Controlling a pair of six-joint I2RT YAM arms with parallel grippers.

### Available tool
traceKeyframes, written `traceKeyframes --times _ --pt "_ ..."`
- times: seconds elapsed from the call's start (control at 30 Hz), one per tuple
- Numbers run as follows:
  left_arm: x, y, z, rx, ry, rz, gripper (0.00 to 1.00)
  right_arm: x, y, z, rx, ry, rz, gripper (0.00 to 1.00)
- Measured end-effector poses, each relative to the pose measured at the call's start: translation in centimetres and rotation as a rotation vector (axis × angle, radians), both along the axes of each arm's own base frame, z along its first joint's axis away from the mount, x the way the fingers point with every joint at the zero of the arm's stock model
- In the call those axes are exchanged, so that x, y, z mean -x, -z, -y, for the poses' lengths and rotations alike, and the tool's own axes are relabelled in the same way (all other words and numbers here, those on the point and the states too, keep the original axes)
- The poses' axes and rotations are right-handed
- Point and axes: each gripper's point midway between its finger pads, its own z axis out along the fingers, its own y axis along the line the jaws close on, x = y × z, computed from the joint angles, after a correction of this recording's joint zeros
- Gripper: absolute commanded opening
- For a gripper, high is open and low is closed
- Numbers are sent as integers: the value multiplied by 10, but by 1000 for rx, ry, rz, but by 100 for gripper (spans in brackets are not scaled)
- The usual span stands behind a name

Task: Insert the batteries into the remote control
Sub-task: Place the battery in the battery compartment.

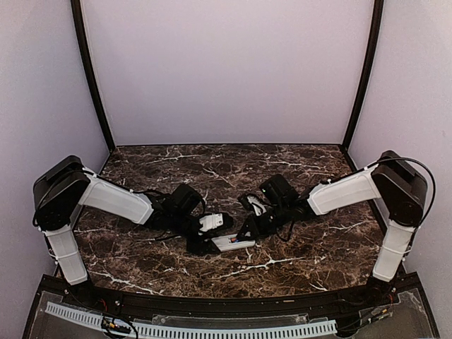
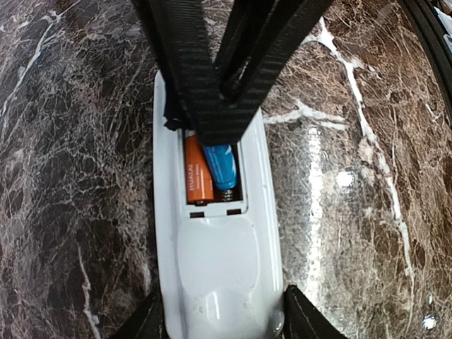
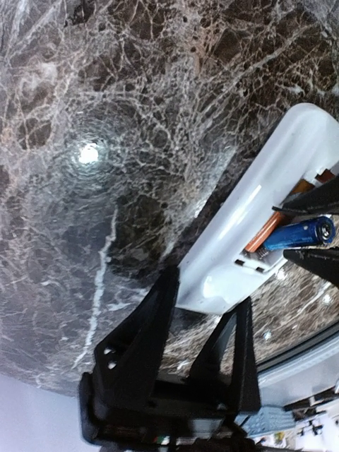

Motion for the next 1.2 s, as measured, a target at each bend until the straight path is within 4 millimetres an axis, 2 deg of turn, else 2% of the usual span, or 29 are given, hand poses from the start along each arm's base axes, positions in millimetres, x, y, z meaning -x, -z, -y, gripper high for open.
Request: traceKeyframes --times 0.1,0.57,1.03,1.2 --pt "0 0 0 0 -4 -5 52 3 5 4 23 2 -16 24" --pt "0 0 1 -3 -5 -9 52 2 -2 4 81 -2 24 37" --pt "-1 0 1 -2 -7 -11 53 -3 -5 16 196 18 56 39" --pt "-1 0 1 -2 -7 -12 53 -8 -6 27 264 45 70 33"
